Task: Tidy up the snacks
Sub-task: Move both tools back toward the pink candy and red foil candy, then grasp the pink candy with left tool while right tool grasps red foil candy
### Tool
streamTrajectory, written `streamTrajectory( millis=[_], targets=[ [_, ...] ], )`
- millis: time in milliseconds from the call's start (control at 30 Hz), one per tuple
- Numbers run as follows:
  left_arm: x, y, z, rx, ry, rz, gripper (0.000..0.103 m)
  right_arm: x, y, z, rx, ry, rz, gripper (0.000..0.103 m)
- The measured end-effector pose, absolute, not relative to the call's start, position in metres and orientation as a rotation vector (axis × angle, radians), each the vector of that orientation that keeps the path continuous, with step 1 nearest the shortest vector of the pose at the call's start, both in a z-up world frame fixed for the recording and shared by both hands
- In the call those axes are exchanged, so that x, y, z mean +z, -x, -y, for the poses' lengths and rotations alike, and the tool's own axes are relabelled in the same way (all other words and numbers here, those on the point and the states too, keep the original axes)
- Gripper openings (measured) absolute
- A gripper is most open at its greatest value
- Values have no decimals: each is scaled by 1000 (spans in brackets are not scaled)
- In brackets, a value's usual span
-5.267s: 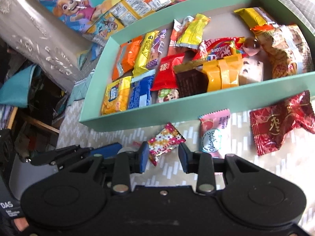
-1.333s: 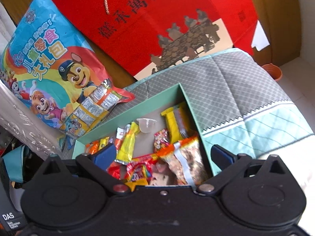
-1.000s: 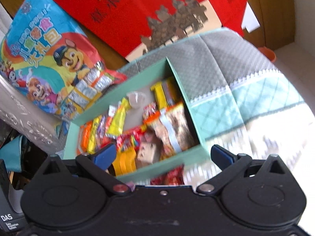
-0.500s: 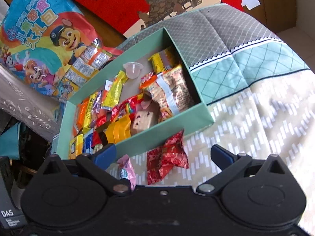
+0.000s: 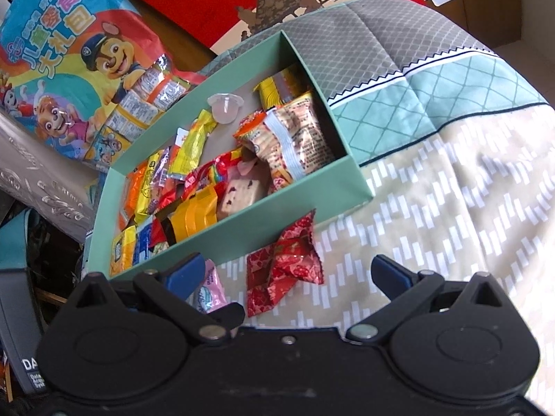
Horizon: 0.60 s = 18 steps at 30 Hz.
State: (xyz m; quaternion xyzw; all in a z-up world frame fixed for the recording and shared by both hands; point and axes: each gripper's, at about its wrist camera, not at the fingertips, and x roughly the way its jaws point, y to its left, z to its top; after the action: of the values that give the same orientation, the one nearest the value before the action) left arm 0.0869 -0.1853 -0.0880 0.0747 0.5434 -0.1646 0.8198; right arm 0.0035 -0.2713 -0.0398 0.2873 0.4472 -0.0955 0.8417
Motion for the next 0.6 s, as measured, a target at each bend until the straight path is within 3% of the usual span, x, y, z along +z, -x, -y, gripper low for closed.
streamTrajectory(
  millis=[133, 300, 400, 433, 600],
  targets=[
    [-88, -89, 183, -338, -180, -1140, 103, -43, -7, 266, -202, -580, -944, 103],
    [-90, -90, 172, -303, -204, -1116, 101, -45, -16, 257, -205, -494, -941, 85],
    [-90, -91, 167, -292, -208, -1114, 103, -50, -19, 251, -206, -450, -952, 53],
    [-90, -91, 165, -291, -209, -1112, 103, -51, -20, 247, -202, -416, -957, 32],
    [-90, -90, 163, -299, -218, -1106, 102, -53, -15, 236, -170, -332, -954, 32]
  ],
)
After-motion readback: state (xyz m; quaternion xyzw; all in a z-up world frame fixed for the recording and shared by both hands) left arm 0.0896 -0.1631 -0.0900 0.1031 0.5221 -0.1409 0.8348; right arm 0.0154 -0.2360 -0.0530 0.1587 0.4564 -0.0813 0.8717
